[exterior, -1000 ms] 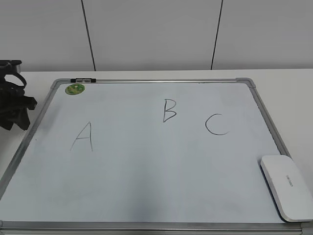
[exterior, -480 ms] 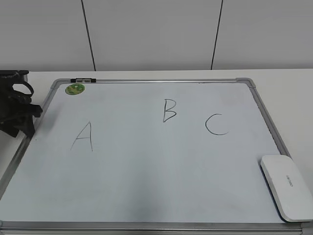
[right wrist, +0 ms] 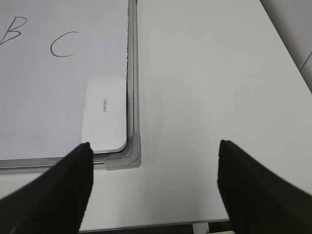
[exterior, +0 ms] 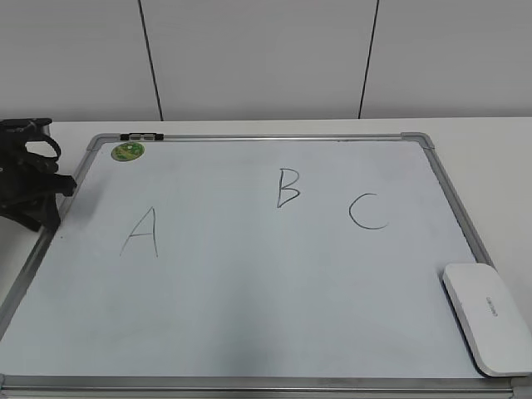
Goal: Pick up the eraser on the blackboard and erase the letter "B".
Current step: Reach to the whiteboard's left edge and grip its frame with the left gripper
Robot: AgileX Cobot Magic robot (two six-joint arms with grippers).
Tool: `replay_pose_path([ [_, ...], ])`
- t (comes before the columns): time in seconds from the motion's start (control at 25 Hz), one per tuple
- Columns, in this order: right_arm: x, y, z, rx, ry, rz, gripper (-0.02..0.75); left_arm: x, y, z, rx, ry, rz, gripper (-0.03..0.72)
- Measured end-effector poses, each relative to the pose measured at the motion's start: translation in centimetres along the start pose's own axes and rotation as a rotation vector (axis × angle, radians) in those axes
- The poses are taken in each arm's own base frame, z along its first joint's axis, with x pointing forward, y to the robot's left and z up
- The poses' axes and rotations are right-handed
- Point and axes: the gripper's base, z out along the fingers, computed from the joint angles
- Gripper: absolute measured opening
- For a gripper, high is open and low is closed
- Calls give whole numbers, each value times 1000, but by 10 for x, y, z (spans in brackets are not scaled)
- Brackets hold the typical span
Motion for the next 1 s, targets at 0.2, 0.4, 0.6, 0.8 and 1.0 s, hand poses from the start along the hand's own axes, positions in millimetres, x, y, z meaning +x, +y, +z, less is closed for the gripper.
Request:
replay_pose_path([
  [0.2, 0, 0, 0, 0, 0, 0, 588, 0, 0, 0, 5, 4, -5, 80],
  [0.4, 0, 0, 0, 0, 0, 0, 588, 0, -1, 1, 7, 3, -7, 48],
  [0.6, 0, 0, 0, 0, 0, 0, 588, 0, -1, 1, 7, 3, -7, 46],
  [0.8, 0, 0, 0, 0, 0, 0, 588, 0, -1, 1, 7, 3, -7, 43],
  [1.0, -9, 1, -8, -20, -26, 10, 588, 0, -1, 1, 7, 3, -7, 43],
])
